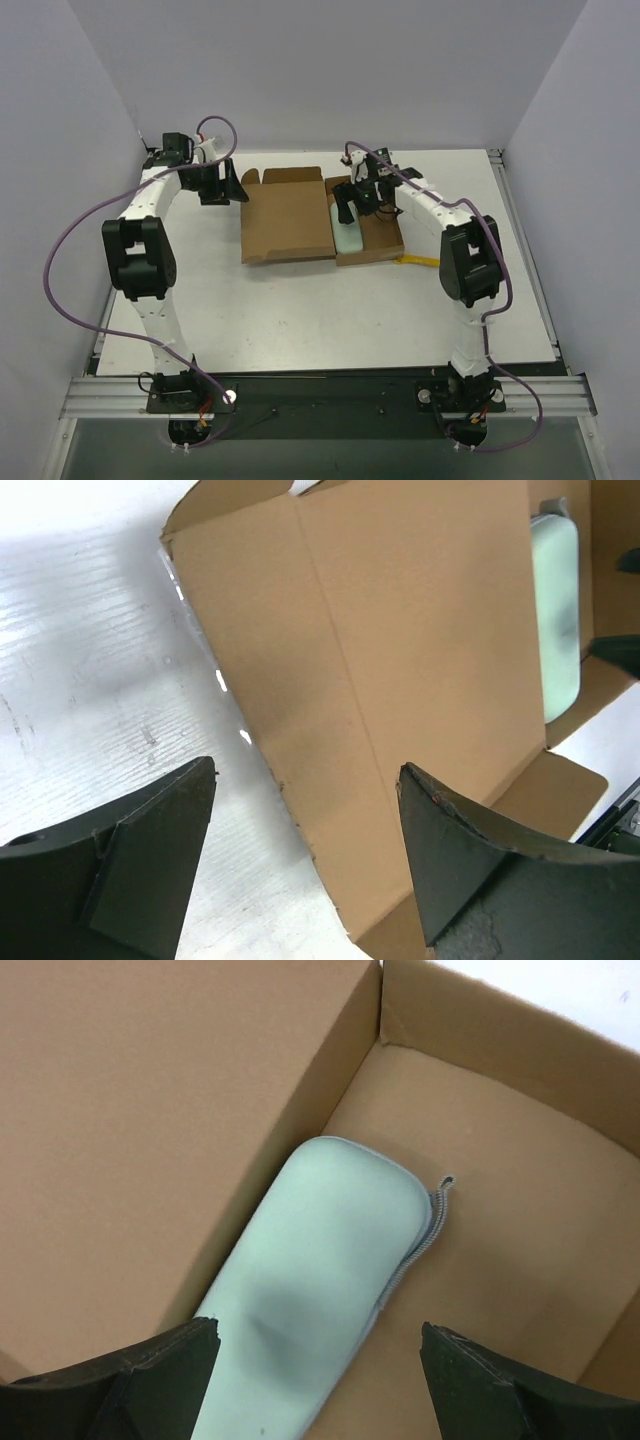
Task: Unpack the express box
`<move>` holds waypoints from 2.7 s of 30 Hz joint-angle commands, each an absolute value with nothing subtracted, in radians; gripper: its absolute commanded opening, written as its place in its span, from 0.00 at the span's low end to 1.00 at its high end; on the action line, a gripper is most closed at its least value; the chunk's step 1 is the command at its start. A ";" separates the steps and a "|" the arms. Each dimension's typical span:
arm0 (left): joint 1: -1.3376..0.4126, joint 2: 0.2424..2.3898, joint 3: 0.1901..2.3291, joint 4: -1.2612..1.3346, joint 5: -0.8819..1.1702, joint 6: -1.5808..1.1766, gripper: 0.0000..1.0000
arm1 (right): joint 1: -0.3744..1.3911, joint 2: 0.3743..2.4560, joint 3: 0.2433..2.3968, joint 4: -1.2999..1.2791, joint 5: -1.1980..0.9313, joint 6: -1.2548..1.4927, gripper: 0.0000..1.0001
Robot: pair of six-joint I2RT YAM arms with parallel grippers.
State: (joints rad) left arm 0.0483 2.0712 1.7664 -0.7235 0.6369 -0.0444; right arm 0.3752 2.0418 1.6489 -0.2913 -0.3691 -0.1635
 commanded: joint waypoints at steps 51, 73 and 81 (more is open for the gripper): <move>0.021 2.052 1.759 -0.672 0.742 -0.104 0.83 | 0.330 1.979 1.660 -0.350 -0.540 -0.167 0.30; 0.014 2.037 1.746 -0.686 0.719 -0.083 0.83 | 0.403 2.195 1.742 -0.509 -0.371 -0.192 1.00; 0.012 2.046 1.755 -0.683 0.716 -0.084 0.83 | 0.430 2.169 1.741 -0.518 -0.290 -0.245 0.73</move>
State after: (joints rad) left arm 0.0147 2.0624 1.7432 -0.6926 0.7155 -0.0990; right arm 0.4217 2.2028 1.7138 -0.4465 -0.3344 -0.2108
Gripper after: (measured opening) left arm 0.826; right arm 0.802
